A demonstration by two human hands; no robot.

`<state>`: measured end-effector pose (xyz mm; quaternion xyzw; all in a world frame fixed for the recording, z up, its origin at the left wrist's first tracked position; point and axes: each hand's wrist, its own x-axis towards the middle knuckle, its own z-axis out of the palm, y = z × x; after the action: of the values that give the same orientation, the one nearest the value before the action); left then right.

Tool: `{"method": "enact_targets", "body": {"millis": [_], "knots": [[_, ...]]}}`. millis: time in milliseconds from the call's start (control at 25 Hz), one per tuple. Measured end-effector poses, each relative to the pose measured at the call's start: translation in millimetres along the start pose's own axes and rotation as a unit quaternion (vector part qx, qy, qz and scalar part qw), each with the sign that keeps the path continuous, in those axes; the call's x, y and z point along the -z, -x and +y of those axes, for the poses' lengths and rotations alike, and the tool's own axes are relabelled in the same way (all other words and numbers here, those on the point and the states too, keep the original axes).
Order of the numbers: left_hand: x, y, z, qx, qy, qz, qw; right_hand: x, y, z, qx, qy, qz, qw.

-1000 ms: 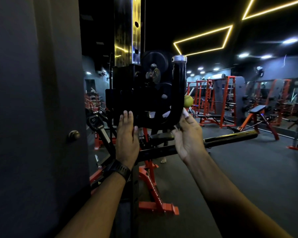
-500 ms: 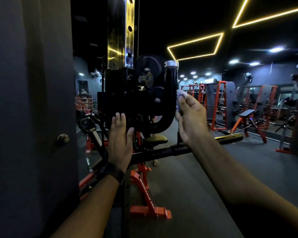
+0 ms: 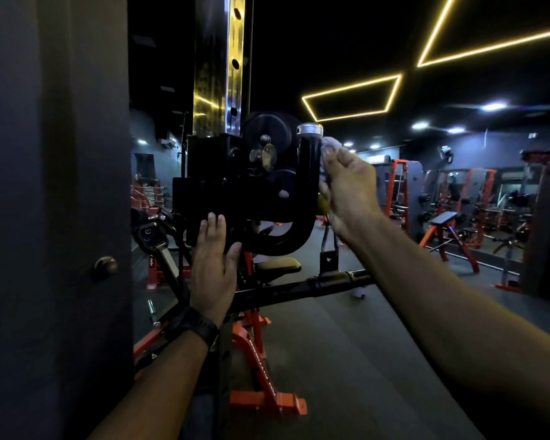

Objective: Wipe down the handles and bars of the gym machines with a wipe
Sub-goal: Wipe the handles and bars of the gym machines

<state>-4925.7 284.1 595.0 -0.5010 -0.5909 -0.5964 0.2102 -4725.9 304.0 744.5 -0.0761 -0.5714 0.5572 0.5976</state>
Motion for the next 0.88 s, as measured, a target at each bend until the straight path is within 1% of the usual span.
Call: {"method": "enact_targets", "body": {"millis": [120,200,280,360,440,520,640,680,720,800,840,880], "knots": [[2,3,-1,-0.008,-0.007,0.001,1.000,-8,-5,-10,0.003,0.019,-0.008,1.000],[2,1,0,-0.008,-0.013,-0.002,1.000,-7,-8,-12,0.023,0.048,0.005,0.999],[2,3,-3,0.000,-0.015,-0.008,1.000,-5,-2,-7,0.025,0.067,0.003,0.997],[2,5,-2,0.000,-0.014,-0.013,1.000,0,3,2,0.011,0.064,-0.007,0.998],[3,5,1,-0.003,-0.018,-0.015,1.000,6,8,12,0.025,0.086,-0.003,0.996],[5,8,1,0.000,-0.017,-0.015,1.000,8,18,31,0.041,0.107,0.015,0.993],[7,15,3,0.017,-0.016,-0.032,0.999,11,38,74,0.003,0.050,0.038,0.998],[8,18,3,0.023,-0.020,-0.041,0.999,13,42,85,0.002,0.042,0.058,0.997],[10,22,3,0.029,-0.024,-0.049,0.998,15,43,92,0.009,0.058,0.079,0.995],[14,29,4,0.040,-0.034,-0.062,0.997,16,50,106,0.017,0.140,0.124,0.982],[15,33,5,0.045,-0.039,-0.067,0.996,11,57,113,0.001,0.164,0.141,0.976],[16,36,6,0.048,-0.046,-0.074,0.995,4,64,121,-0.024,0.158,0.150,0.976]]}}
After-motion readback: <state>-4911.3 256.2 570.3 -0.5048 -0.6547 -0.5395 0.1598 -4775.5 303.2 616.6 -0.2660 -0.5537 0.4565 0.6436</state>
